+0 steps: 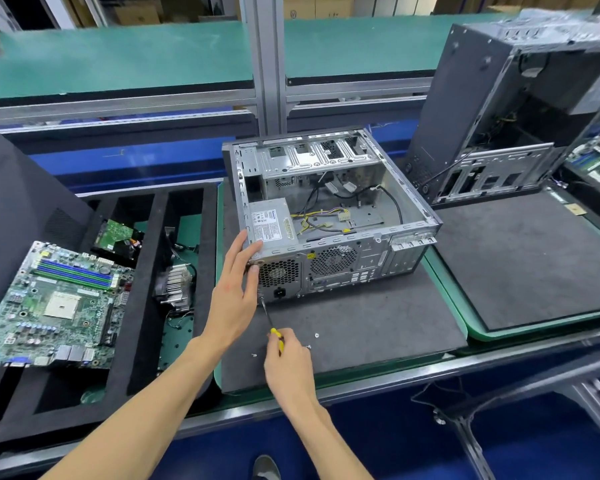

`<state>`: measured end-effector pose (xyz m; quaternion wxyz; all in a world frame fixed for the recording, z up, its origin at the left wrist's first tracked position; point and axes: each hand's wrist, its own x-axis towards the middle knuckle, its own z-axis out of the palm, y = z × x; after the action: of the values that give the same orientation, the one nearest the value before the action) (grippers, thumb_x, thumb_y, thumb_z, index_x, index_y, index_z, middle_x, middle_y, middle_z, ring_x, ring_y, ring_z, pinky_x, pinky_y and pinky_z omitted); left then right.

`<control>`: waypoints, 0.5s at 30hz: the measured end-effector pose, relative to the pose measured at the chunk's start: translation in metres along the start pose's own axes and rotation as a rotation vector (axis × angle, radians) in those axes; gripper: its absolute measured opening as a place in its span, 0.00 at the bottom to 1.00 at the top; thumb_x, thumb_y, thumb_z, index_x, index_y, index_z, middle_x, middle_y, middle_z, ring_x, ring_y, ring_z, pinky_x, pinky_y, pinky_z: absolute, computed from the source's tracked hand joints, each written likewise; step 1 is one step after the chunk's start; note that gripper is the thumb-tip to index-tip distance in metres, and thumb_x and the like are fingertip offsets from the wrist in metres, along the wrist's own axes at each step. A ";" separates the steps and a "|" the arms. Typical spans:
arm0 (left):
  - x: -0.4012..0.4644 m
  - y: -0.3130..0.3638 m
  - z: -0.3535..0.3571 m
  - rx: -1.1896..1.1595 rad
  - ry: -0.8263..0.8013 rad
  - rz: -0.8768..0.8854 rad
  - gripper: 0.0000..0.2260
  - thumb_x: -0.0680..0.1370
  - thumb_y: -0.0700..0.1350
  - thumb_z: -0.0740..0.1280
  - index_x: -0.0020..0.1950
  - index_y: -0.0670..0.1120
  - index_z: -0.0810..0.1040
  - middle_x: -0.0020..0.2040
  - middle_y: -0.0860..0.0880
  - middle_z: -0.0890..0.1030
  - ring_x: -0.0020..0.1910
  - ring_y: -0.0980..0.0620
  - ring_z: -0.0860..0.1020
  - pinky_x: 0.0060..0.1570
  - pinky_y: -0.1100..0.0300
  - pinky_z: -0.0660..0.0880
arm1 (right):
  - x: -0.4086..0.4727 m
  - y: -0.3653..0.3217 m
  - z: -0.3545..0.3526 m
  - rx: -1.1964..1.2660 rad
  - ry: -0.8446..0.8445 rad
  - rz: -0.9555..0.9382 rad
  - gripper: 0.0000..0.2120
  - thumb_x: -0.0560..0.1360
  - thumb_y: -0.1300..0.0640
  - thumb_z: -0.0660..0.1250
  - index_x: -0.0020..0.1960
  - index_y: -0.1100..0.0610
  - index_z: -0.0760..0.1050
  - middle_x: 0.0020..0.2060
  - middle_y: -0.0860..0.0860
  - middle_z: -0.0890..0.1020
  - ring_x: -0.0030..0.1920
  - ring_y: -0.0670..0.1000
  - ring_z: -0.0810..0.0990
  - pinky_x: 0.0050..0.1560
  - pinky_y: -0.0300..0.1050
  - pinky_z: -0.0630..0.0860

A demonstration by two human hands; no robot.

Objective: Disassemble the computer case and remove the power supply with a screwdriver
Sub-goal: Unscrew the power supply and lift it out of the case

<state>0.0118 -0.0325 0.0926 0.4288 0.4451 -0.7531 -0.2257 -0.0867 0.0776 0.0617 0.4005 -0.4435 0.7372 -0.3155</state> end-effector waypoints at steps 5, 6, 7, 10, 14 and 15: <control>0.000 -0.001 -0.002 -0.008 -0.010 0.005 0.17 0.84 0.46 0.57 0.73 0.54 0.69 0.79 0.63 0.58 0.74 0.64 0.63 0.60 0.69 0.68 | 0.012 0.000 -0.005 0.962 -0.332 0.555 0.15 0.83 0.53 0.56 0.50 0.60 0.78 0.27 0.47 0.69 0.23 0.45 0.62 0.20 0.37 0.56; 0.000 -0.002 -0.002 -0.010 -0.012 0.001 0.17 0.84 0.46 0.57 0.73 0.55 0.69 0.79 0.63 0.58 0.74 0.64 0.63 0.60 0.68 0.68 | 0.012 0.004 -0.008 1.151 -0.400 0.626 0.16 0.83 0.54 0.56 0.49 0.62 0.78 0.28 0.49 0.69 0.24 0.45 0.61 0.19 0.37 0.56; 0.000 -0.002 -0.002 -0.013 -0.012 -0.002 0.17 0.84 0.46 0.57 0.74 0.55 0.69 0.79 0.63 0.57 0.74 0.64 0.63 0.60 0.67 0.68 | 0.012 0.009 -0.010 1.322 -0.448 0.667 0.15 0.83 0.55 0.57 0.49 0.63 0.78 0.29 0.50 0.68 0.25 0.46 0.62 0.19 0.37 0.57; 0.000 -0.001 -0.002 -0.012 -0.009 0.000 0.17 0.84 0.48 0.56 0.74 0.55 0.69 0.79 0.63 0.58 0.73 0.64 0.65 0.58 0.67 0.69 | 0.007 0.022 -0.007 1.682 -0.539 0.692 0.12 0.81 0.57 0.63 0.48 0.65 0.78 0.30 0.50 0.66 0.24 0.45 0.62 0.17 0.37 0.57; 0.000 0.000 -0.002 -0.013 0.000 0.009 0.18 0.83 0.50 0.55 0.73 0.55 0.69 0.79 0.62 0.58 0.69 0.68 0.67 0.55 0.68 0.70 | 0.003 0.015 0.008 1.424 -0.442 0.587 0.11 0.83 0.55 0.62 0.48 0.61 0.76 0.27 0.47 0.60 0.21 0.43 0.55 0.17 0.37 0.52; 0.000 0.000 -0.001 -0.016 0.003 0.009 0.18 0.84 0.49 0.56 0.73 0.55 0.69 0.79 0.62 0.58 0.72 0.65 0.66 0.56 0.67 0.70 | 0.003 0.015 0.010 1.193 -0.354 0.513 0.12 0.84 0.54 0.59 0.49 0.60 0.75 0.27 0.46 0.60 0.22 0.44 0.56 0.18 0.37 0.53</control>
<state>0.0129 -0.0325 0.0927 0.4346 0.4386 -0.7525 -0.2292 -0.0846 0.0792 0.0438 0.7539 -0.0021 0.4421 -0.4861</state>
